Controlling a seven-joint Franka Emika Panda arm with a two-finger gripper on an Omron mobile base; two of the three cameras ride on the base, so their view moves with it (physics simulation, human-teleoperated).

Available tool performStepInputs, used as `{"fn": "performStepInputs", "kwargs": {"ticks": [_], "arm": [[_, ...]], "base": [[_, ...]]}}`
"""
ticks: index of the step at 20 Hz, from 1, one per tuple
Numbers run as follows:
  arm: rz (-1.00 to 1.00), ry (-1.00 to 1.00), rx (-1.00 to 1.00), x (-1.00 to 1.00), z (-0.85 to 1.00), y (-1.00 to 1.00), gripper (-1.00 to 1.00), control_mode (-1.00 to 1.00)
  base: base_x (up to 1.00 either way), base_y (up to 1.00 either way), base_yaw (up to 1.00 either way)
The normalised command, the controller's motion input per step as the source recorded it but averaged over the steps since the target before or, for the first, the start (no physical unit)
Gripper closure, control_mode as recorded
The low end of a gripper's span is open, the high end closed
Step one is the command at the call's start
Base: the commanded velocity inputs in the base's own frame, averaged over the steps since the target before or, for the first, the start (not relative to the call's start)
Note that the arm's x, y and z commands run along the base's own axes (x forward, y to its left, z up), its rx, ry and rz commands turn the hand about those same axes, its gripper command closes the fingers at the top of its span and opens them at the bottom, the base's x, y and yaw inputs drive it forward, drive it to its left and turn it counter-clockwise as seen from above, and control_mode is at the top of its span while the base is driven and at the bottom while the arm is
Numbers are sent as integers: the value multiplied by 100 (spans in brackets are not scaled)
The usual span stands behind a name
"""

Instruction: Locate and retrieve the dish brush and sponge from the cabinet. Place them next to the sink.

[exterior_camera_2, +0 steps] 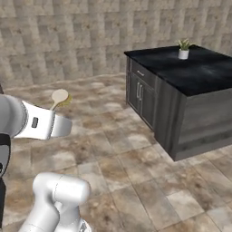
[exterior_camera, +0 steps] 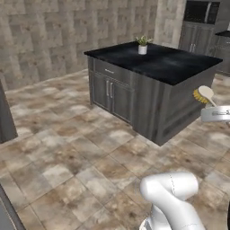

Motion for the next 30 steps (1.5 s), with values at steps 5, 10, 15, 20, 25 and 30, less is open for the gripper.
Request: {"fn": "performStepInputs", "kwargs": {"ticks": [5,10,15,20,25,30], "arm": [[0,0,0,0,0,0,100,100],[0,0,0,0,0,0,100,100],[0,0,0,0,0,0,100,100],[0,0,0,0,0,0,100,100],[0,0,0,0,0,0,100,100],[0,0,0,0,0,0,100,100]], "base": [[19,-6,-34],[22,-1,-34],[30,0,-30],[32,0,-30],[31,-1,-28],[49,0,-10]]}}
